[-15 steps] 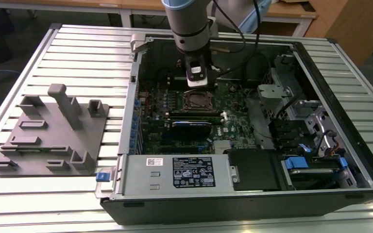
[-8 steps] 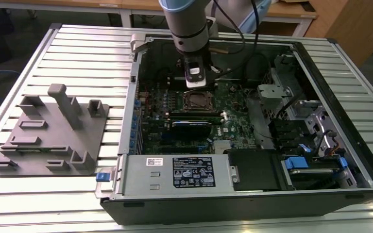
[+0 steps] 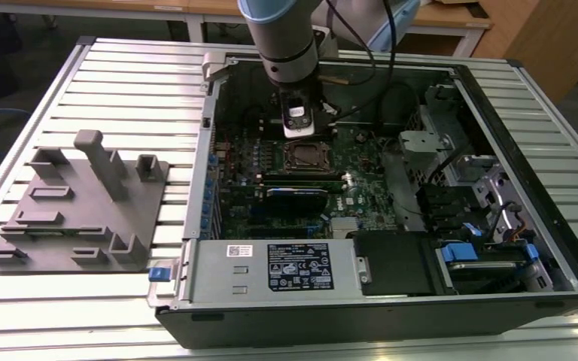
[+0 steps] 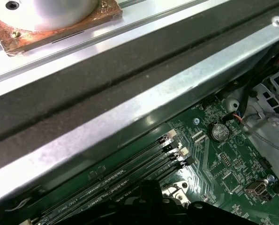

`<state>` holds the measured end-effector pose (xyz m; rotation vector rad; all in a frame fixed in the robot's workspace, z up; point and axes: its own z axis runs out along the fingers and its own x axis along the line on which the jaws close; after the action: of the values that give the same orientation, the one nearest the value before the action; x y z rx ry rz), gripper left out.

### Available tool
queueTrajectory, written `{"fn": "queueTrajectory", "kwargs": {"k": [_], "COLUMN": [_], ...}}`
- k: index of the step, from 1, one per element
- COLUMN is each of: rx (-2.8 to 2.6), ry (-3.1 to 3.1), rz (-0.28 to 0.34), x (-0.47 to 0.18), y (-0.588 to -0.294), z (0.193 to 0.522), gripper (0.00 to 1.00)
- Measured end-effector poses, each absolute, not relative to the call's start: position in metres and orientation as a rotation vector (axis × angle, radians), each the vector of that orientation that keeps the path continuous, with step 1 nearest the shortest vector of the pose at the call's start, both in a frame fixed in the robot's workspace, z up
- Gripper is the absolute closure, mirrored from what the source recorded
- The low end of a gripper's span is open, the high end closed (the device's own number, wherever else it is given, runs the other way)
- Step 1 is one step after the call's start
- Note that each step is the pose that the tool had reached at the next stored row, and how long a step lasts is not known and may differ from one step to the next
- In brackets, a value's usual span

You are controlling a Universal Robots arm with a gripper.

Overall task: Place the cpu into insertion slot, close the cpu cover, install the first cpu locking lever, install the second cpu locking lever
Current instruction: 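Install the first cpu locking lever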

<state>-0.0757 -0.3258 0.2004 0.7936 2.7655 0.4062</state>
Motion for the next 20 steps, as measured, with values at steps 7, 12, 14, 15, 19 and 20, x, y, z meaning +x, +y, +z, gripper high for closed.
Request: {"fn": "queueTrajectory", "kwargs": {"k": [7,12,14,15,19,20], "rx": [0.789,0.789,0.789,0.789,0.788,0.788], "ry": [2.756,2.755,2.755,2.755,2.754,2.754], "rz": [0.409,0.409,0.41,0.41,0.406,0.405], "x": [-0.0773,-0.0778,-0.0785,-0.0785,-0.0785,-0.0785], "y": [-0.3258,-0.3258,-0.3258,-0.3258,-0.3258,-0.3258], "z": [0.1984,0.1983,0.1977,0.1971,0.1941,0.1934], "gripper": [0.9,0.9,0.9,0.9,0.9,0.9]}}
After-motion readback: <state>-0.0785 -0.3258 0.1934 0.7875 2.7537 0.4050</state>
